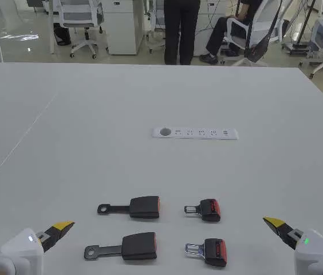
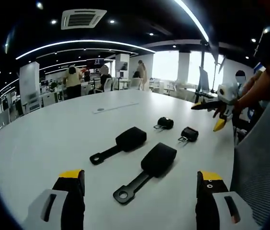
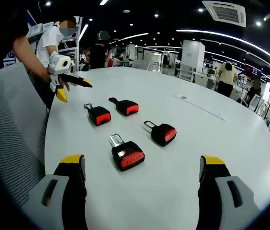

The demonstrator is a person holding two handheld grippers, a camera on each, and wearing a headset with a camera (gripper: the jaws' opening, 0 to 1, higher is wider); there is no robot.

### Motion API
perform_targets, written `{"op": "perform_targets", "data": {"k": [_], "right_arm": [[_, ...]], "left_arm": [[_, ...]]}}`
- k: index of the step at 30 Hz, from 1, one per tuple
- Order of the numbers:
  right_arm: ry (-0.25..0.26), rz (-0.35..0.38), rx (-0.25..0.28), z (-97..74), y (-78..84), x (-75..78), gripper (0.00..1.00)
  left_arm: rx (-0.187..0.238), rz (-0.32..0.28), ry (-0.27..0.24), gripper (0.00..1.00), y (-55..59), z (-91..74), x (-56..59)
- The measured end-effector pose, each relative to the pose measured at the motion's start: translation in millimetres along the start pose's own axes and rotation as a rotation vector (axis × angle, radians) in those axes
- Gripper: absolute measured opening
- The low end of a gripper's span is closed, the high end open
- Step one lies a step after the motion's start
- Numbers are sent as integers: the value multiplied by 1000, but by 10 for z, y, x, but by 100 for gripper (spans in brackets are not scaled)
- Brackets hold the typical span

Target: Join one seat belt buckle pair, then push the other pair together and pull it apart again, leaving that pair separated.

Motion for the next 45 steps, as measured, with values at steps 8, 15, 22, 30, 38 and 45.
{"op": "perform_targets", "data": {"k": [8, 15, 22, 30, 38, 45], "right_arm": [[-1, 1, 2, 2, 7, 0, 99], [0, 1, 2, -5, 8, 2, 99], [0, 2, 5, -6, -2, -1, 99], [0, 1, 5, -7, 7, 3, 99], [2, 3, 8, -18, -3, -1, 99], [2, 6, 11, -26, -27, -9, 99]], "left_arm": [[-1, 1, 1, 98, -11, -1, 13], [0, -2, 1, 98, -14, -5, 19], [2, -2, 0, 98, -10, 0, 7], [5, -1, 0, 98, -6, 3, -3], [4, -1, 1, 98, 14, 4, -22], [5, -1, 2, 98, -3, 2, -6]]}}
Point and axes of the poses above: the centre of the closed fingertips' face, and the gripper's own axes: z roughly forward along the fingers, x roughly to its right, y roughly out of its underside, the point moved 2 cm from there along -z, roughly backward along the fingers, and after that the axes turned 12 degrees about -y, right-handed, at the moved point
